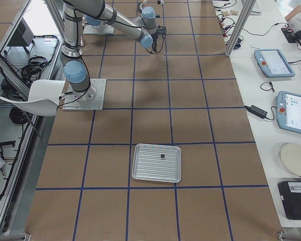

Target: Place bearing gear from tray to pile

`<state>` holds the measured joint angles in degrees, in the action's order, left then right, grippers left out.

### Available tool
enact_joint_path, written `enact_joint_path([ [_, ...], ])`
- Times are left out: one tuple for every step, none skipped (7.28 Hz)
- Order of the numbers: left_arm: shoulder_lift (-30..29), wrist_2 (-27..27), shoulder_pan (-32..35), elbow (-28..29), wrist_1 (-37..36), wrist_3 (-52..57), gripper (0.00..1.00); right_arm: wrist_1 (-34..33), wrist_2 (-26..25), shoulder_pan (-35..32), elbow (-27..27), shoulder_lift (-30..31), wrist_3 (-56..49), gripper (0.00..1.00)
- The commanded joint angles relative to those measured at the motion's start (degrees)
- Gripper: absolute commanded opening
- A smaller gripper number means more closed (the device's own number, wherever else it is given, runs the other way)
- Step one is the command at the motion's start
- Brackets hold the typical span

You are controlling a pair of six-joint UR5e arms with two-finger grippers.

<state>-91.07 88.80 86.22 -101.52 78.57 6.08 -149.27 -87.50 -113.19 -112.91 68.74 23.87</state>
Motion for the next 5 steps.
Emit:
enact_joint_path([
  [-2.6, -0.03, 3.75, -0.61, -1.13, -1.07, 1.0, 4.93, 0.4, 10.57, 0.23, 4.7, -12.24, 1.0],
  [-3.92, -0.03, 7.6, -1.13, -4.18, -3.77, 1.0, 8.79, 2.14, 16.45, 0.32, 7.26, -16.79, 1.0],
  [-6.02, -0.12, 10.51, -1.14, -5.87, -5.71, 1.0, 12.22, 2.51, 23.47, 0.23, 8.67, -26.15, 1.0],
  [-7.7, -0.12, 13.68, -1.23, -6.14, -6.43, 1.0, 14.69, 1.38, 30.33, 0.06, 10.34, -33.72, 1.0],
  [-9.46, -0.03, 16.58, -1.31, -8.06, -8.43, 1.0, 18.02, 0.94, 37.01, 0.15, 11.92, -43.02, 1.0],
])
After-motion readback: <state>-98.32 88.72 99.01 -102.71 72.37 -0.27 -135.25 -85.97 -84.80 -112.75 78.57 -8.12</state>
